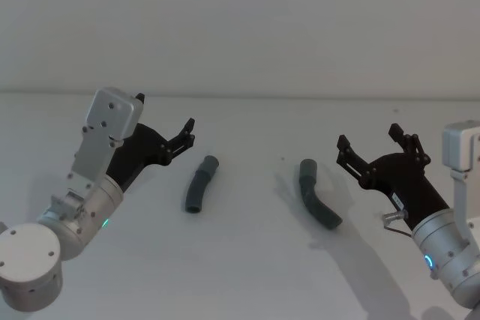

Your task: Use both hands to pick up one end of the pipe from the table, align the ends, and insert them.

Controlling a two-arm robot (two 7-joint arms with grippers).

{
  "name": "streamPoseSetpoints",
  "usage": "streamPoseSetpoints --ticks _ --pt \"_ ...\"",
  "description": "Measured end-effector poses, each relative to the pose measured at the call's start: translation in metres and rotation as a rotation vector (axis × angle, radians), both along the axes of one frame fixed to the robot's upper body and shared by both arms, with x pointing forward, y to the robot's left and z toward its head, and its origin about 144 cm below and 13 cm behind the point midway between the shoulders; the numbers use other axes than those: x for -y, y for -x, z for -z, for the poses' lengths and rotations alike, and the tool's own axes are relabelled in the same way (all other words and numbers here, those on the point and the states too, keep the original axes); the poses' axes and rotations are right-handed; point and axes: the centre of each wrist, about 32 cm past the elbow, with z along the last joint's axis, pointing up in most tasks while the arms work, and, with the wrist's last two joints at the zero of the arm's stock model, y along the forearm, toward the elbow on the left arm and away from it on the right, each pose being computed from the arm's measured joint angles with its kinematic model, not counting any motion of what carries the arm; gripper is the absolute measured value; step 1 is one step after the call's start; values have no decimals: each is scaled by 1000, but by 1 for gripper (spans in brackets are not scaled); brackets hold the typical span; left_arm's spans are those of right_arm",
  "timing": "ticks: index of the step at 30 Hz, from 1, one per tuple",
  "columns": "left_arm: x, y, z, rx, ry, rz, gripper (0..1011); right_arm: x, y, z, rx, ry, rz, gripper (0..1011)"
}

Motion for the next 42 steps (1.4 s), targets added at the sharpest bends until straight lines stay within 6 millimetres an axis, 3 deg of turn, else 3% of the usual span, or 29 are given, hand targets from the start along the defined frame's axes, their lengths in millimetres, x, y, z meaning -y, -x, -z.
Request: streamPoseSetpoints --ticks 42 --pt "3 -2 -2 -15 -1 -2 1001 4 -3 0 -11 4 -13 1001"
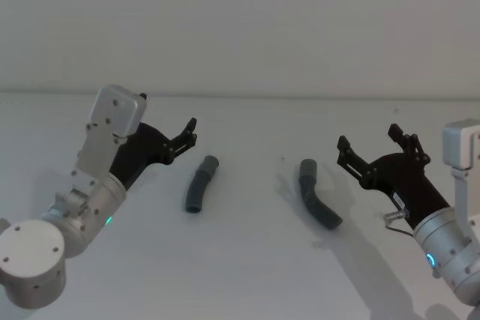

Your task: Use both hands to pick up one end of the pipe from the table, align the ends, and insert them.

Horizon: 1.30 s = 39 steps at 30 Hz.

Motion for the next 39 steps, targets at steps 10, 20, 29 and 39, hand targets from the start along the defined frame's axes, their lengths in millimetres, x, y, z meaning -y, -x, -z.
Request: streamPoseSetpoints --ticks 10,20,29,39 --pt "10 -5 -9 -76 -11 -7 1001 10 -14 -1 -57 11 -43 1001" --pt "18 -15 -21 -179 -29 11 1001 11 -33 -6 -141 14 -78 1002" --pt "21 -25 -24 -265 -60 66 1001 6 -40 -7 -187 6 -88 1001" --pt "23 -36 -21 -334 -88 104 1001 0 -46 -5 -219 -8 -98 1001"
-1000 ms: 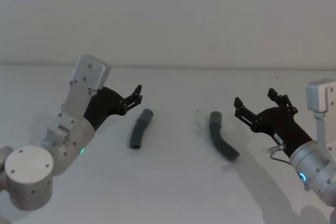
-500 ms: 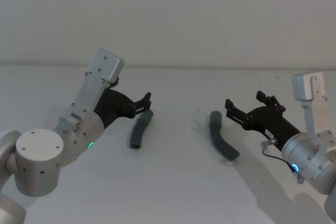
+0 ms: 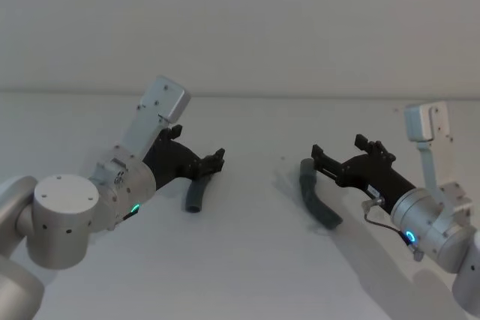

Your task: Use both hands to pick up one end of the pipe from the table, align the ends, and insert them.

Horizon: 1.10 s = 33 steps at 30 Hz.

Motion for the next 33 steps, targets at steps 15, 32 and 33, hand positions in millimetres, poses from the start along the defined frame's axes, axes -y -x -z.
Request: streamPoseSetpoints --ticks 15,32,33 --pt "-3 -2 5 -70 -19 -31 1001 -6 -5 5 -32 15 -36 1001" --pt "4 -10 7 -108 -40 31 1001 -9 -5 11 -69 48 -69 1001" --pt "5 -10 8 -109 -41 33 1001 -9 -5 11 -70 49 -70 1001"
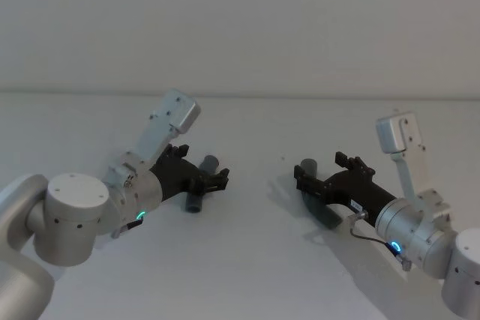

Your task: Use both hands to pick up one end of the pipe from the table, align the ends, and insert them.

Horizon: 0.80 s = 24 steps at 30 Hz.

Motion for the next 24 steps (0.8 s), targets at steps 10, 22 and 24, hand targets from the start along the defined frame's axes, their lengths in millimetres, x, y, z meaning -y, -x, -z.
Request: streamPoseSetpoints --ticks 10,22,24 --pt "3 -1 4 -20 -9 3 1001 0 0 3 -20 16 -12 1001" --pt "4 3 10 -42 -15 -12 1001 1 1 5 -31 43 -37 1001" --pt "4 3 11 -46 -17 -13 1001 1 1 6 -33 52 -47 1001"
